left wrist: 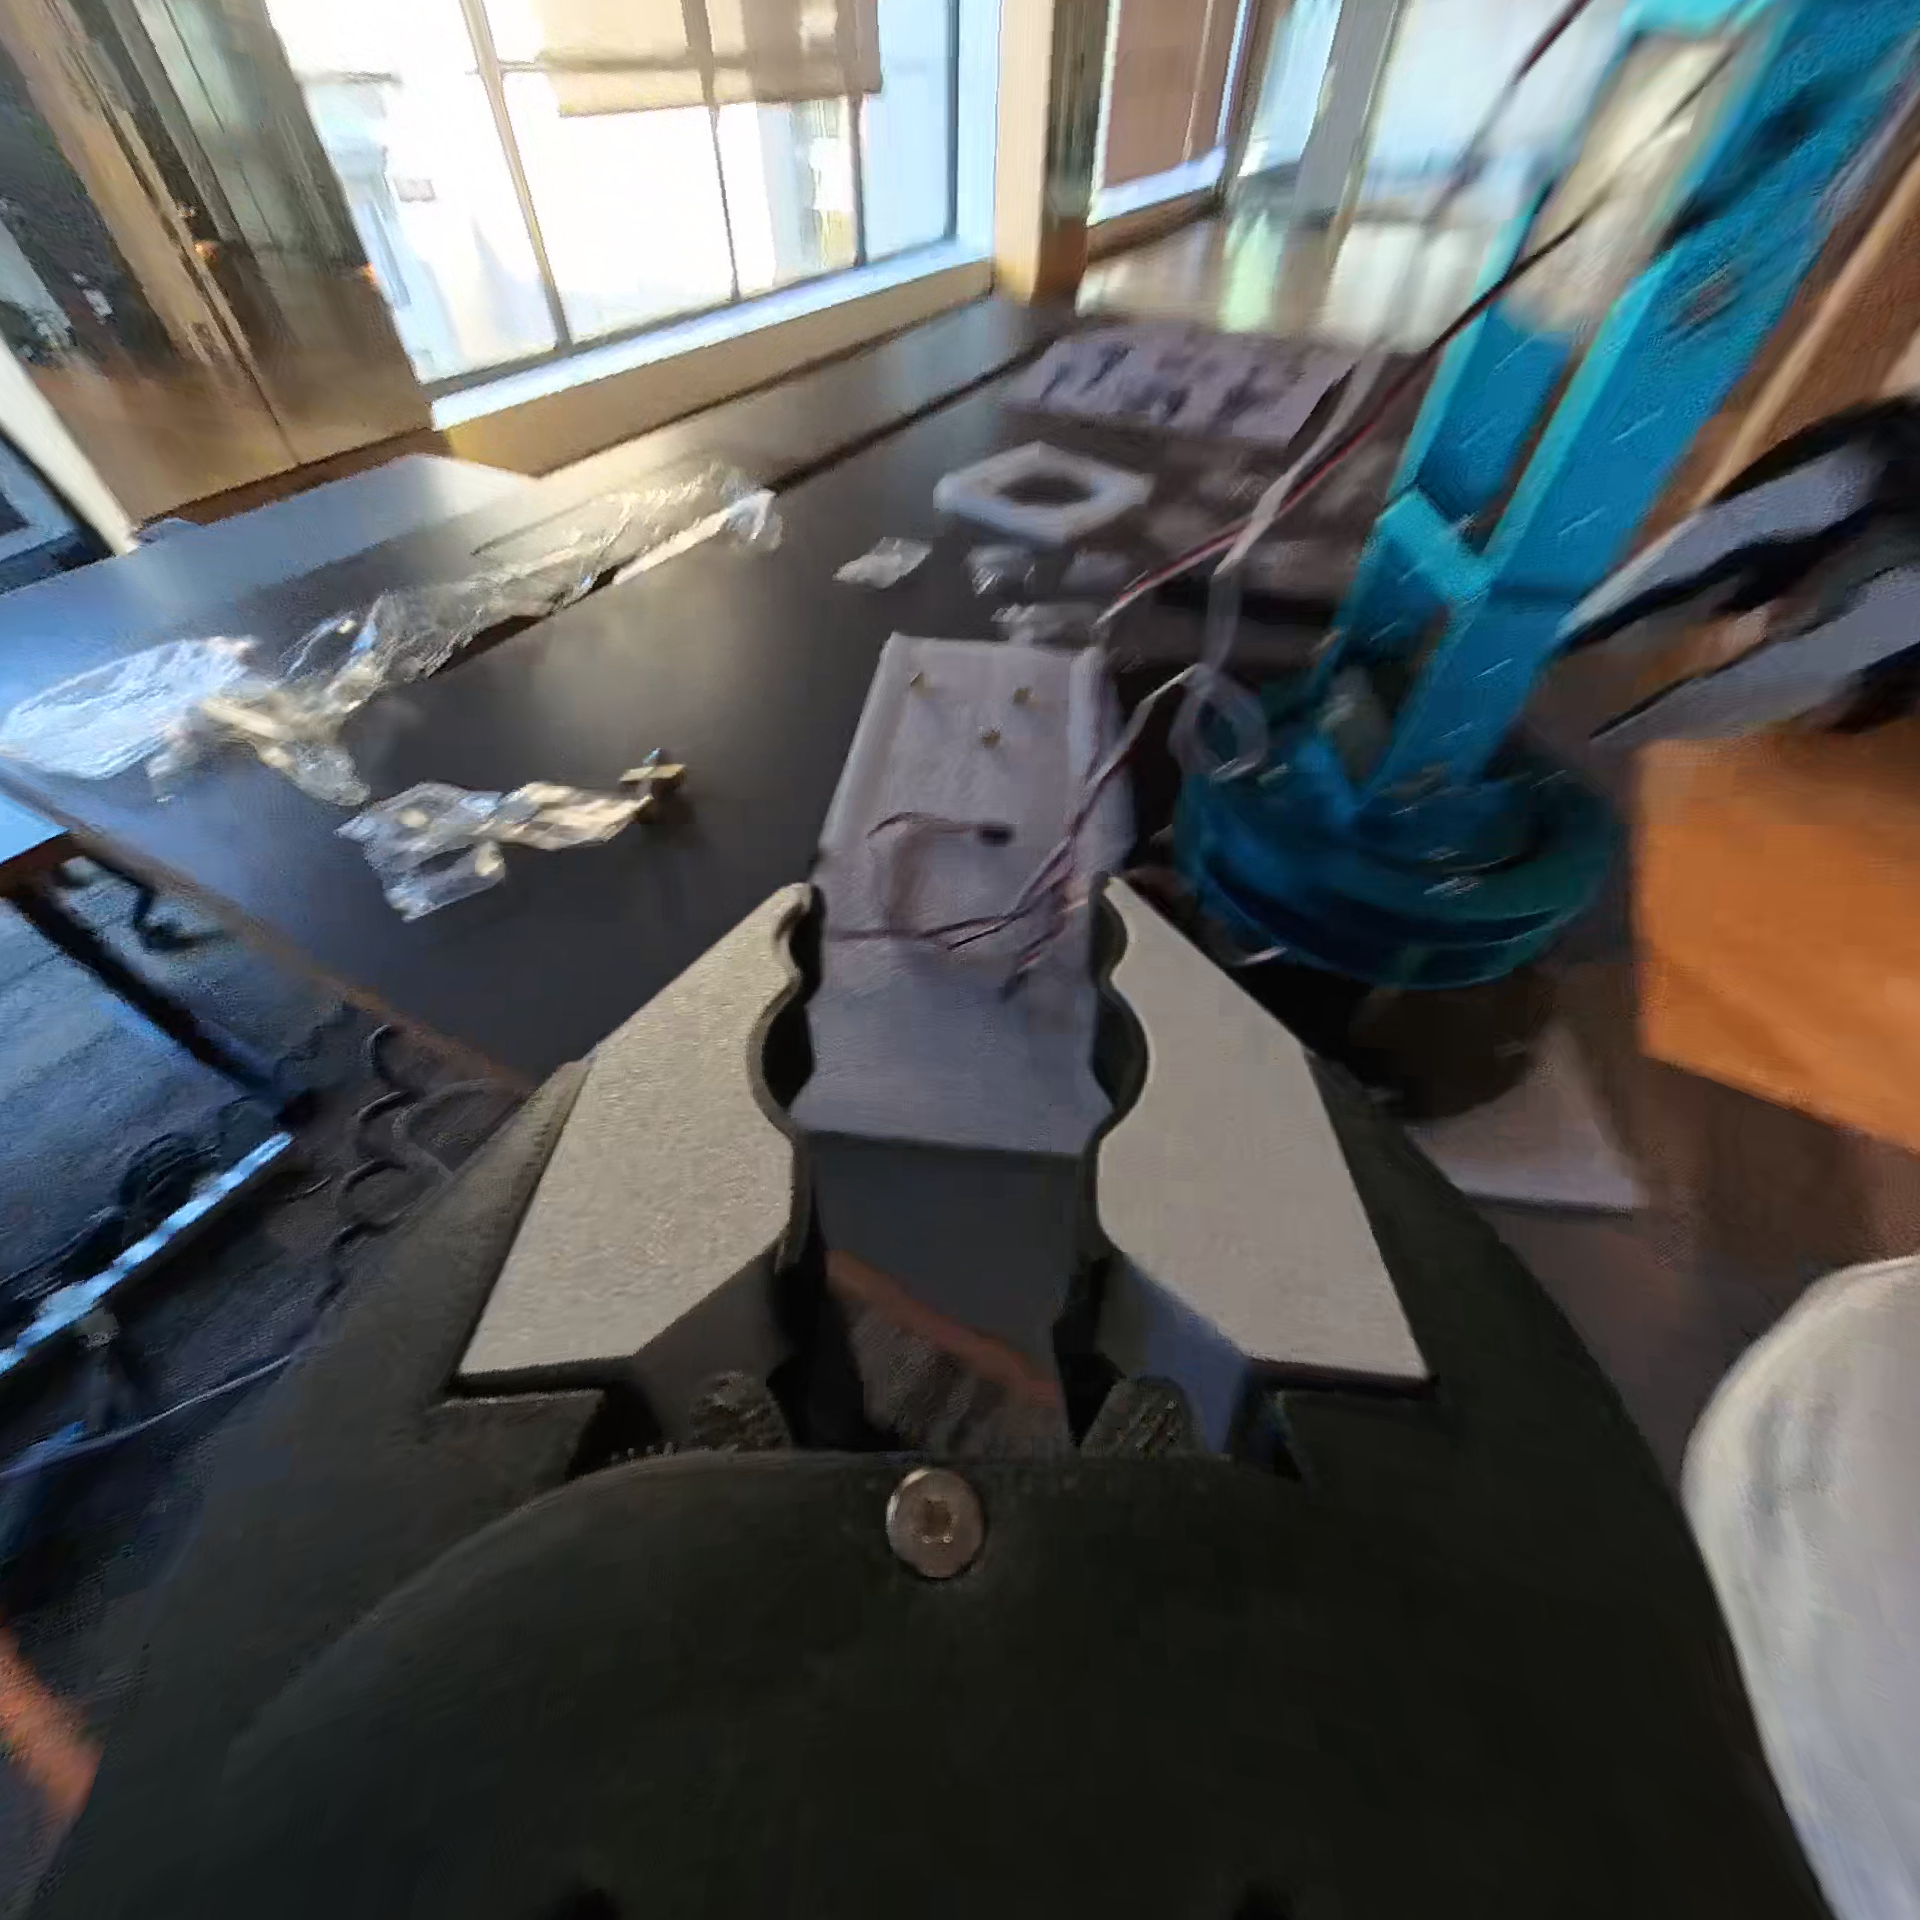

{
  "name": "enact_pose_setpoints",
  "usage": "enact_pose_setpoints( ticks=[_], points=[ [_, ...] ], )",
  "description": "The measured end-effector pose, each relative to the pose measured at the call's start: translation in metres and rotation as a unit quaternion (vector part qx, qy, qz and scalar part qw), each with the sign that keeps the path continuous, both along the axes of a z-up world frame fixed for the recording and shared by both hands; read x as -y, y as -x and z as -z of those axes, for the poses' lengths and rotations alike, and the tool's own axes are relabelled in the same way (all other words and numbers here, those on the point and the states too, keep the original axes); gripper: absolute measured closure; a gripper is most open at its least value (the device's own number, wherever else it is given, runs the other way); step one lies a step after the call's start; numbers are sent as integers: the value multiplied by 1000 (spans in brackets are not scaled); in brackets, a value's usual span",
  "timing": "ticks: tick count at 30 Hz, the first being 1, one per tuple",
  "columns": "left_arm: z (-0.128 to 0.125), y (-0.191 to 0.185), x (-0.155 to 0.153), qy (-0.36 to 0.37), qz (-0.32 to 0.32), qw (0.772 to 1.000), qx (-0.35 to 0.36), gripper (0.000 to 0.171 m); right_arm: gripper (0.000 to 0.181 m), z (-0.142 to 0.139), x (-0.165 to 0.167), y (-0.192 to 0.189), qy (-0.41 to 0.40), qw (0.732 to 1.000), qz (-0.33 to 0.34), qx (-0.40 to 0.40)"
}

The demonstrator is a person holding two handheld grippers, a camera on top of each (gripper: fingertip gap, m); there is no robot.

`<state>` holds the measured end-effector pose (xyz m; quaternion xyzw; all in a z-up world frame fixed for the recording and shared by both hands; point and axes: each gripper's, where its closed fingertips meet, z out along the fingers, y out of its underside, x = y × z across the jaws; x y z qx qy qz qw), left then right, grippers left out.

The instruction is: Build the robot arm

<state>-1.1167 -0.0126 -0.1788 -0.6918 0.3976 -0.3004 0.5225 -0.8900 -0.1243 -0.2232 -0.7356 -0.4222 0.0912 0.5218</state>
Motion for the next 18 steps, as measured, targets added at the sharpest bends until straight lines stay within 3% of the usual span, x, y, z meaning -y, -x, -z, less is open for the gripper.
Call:
enact_pose_setpoints(
  ticks=[3,6,10,15,18],
  points=[
    [-56,-32,59,-25,59,989,134,90,144,2,0,2,-16,998,-51,-16],
    [-89,-74,92,-77,49,981,172,90,137,1,1,11,-24,992,-110,-53],
    [-117,-102,87,-79,3,978,191,88,128,2,8,19,-30,979,-185,-73],
    [-145,-106,84,-93,-32,985,141,112,128,6,18,9,-33,971,-223,-78],
    [-143,-117,85,-62,-25,992,111,98,126,6,18,3,-13,972,-211,-101]
  ],
)
